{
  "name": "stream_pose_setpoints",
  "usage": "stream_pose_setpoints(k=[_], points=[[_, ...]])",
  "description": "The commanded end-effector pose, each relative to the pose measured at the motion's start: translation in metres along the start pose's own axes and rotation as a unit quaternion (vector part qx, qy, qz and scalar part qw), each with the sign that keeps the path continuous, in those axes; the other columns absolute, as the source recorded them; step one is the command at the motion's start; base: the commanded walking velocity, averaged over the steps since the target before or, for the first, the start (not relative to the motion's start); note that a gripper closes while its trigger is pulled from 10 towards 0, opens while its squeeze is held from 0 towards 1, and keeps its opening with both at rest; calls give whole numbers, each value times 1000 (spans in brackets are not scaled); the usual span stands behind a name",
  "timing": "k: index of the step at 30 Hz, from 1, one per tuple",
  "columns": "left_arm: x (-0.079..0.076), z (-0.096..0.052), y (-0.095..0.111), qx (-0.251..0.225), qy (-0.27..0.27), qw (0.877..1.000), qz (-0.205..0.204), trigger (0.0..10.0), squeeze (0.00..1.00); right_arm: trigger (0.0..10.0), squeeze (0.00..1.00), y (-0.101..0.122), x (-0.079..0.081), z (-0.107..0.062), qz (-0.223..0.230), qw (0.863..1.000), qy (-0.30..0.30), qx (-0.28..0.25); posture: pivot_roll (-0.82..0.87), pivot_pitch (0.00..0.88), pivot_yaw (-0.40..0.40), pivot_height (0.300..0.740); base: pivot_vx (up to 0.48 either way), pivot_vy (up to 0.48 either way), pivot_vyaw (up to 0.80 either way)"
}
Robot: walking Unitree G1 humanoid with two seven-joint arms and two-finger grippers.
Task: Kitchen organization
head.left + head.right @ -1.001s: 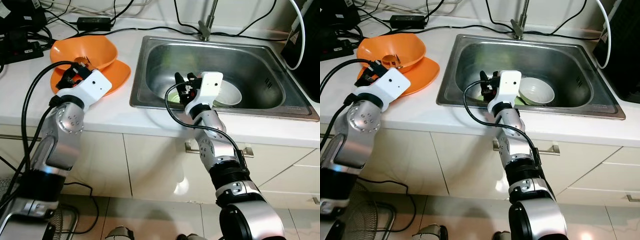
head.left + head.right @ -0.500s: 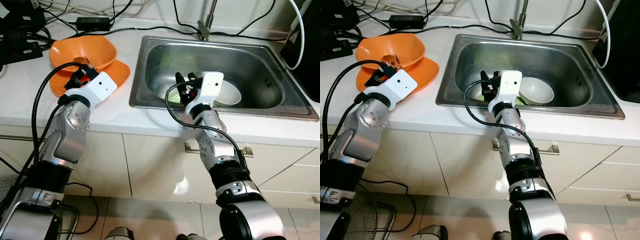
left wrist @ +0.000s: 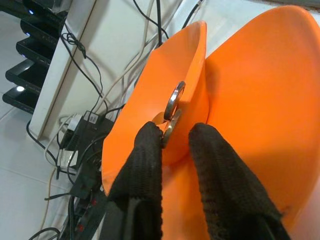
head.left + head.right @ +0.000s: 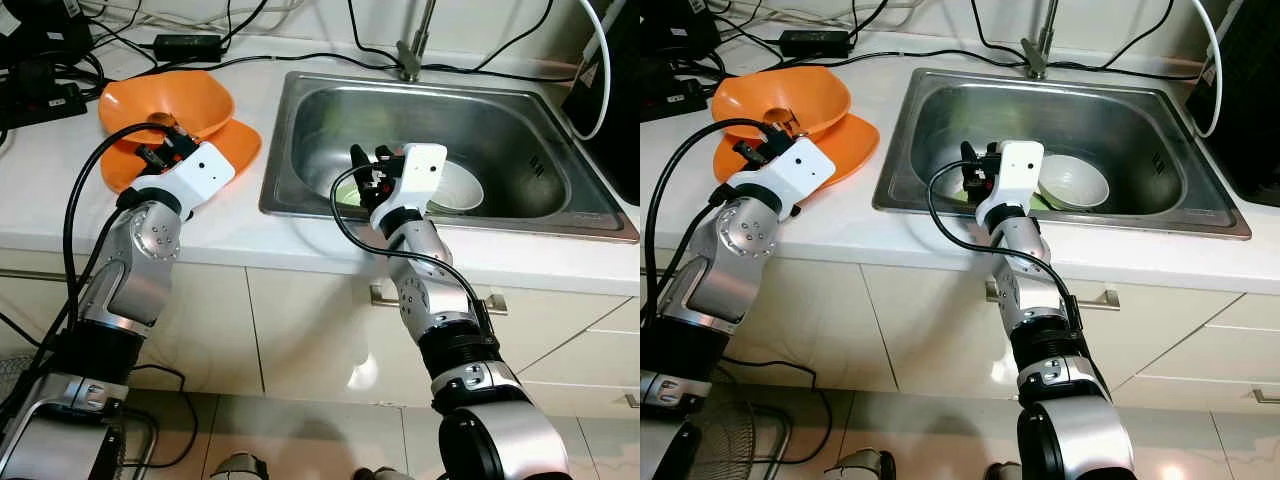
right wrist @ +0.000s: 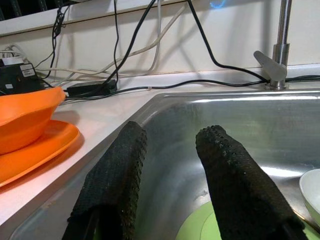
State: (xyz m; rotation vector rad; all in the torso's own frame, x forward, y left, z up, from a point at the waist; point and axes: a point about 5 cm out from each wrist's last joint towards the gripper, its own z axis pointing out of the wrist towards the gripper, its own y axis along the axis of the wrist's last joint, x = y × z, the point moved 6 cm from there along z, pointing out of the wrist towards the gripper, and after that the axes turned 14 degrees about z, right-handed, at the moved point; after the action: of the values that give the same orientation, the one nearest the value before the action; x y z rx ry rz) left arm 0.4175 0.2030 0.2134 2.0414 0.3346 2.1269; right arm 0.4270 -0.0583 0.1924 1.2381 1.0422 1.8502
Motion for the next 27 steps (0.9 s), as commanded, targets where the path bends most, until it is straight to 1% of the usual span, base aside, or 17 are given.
stream_pose_setpoints(k=[1,5,12,16,20,27], points=[[1,2,5,-7,0,1000,-1,0,0,10000,0,2,-2,1,5,1000,-6,-4,78,66,-52,732,0,0,0],[4,2,6,-9,3,1000,0,0,0,10000,0,2,-3,1,5,1000,-6,-4,79,66,-52,732,0,0,0],[14,1,10,-14,20,1000,7,0,0,10000,0,2,-3,1,5,1000,-6,-4,80,65,-53,732,0,0,0],[26,0,16,-21,41,998,36,0,0,10000,0,2,-3,1,5,1000,-5,-3,81,64,-54,732,0,0,0],[32,-2,20,-27,52,998,35,0,0,10000,0,2,-3,1,5,1000,-5,-3,82,65,-54,732,0,0,0],[50,-4,28,-38,88,995,33,0,0,10000,0,2,-2,1,6,1000,-4,-3,83,63,-55,732,0,0,0]])
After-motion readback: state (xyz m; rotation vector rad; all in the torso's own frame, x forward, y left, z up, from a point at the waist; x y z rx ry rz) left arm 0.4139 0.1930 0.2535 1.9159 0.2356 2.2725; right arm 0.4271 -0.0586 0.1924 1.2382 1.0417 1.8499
